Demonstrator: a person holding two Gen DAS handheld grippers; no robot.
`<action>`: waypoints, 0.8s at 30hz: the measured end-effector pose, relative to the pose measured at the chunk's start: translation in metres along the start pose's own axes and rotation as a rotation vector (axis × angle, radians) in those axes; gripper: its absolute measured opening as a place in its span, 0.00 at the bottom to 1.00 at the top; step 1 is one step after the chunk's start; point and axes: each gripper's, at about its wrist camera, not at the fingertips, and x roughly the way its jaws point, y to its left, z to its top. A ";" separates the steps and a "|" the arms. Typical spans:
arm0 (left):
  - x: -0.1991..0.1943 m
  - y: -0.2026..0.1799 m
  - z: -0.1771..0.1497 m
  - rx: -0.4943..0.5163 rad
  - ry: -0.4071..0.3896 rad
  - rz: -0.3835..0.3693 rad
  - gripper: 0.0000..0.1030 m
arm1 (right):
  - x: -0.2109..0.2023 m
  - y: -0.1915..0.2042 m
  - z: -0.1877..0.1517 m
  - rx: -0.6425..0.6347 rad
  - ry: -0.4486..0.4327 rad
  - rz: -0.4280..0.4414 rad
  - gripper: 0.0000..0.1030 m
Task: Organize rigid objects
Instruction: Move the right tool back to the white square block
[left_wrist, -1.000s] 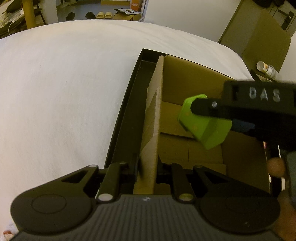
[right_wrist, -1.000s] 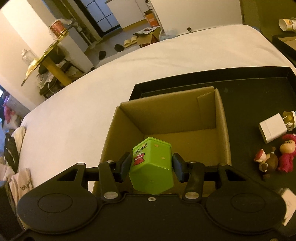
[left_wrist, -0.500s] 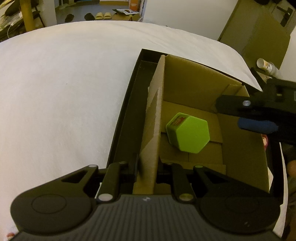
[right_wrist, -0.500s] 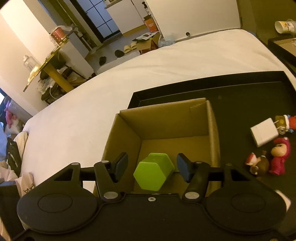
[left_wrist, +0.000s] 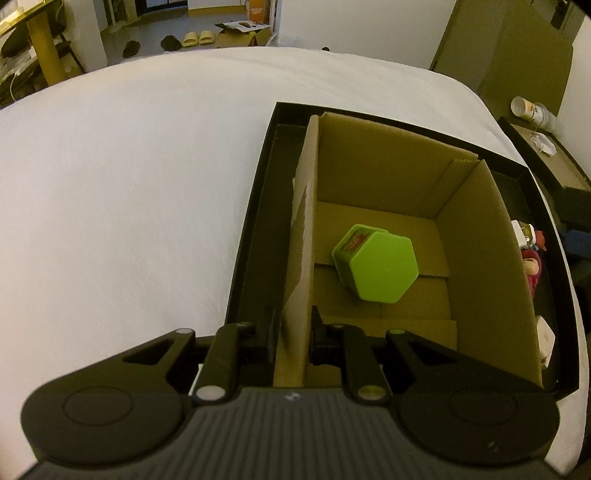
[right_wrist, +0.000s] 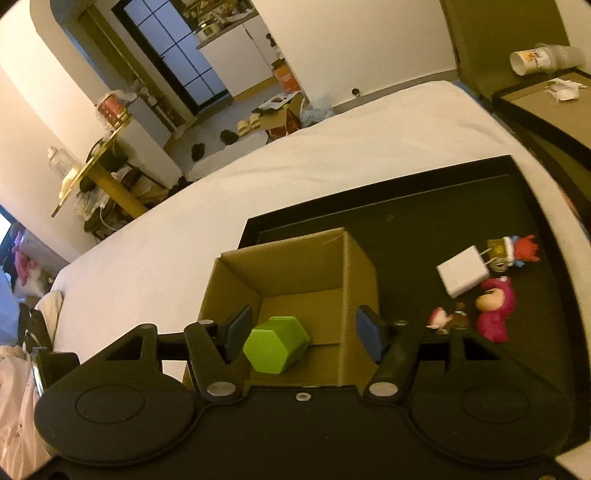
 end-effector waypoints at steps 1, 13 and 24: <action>-0.001 0.000 0.001 0.003 -0.004 0.001 0.15 | -0.003 -0.003 0.000 0.001 -0.007 -0.003 0.60; 0.002 -0.004 0.004 0.032 -0.005 0.006 0.14 | -0.023 -0.045 -0.003 0.034 -0.042 -0.096 0.60; 0.004 -0.005 0.001 0.042 -0.015 0.011 0.11 | -0.020 -0.079 -0.023 0.119 0.000 -0.172 0.60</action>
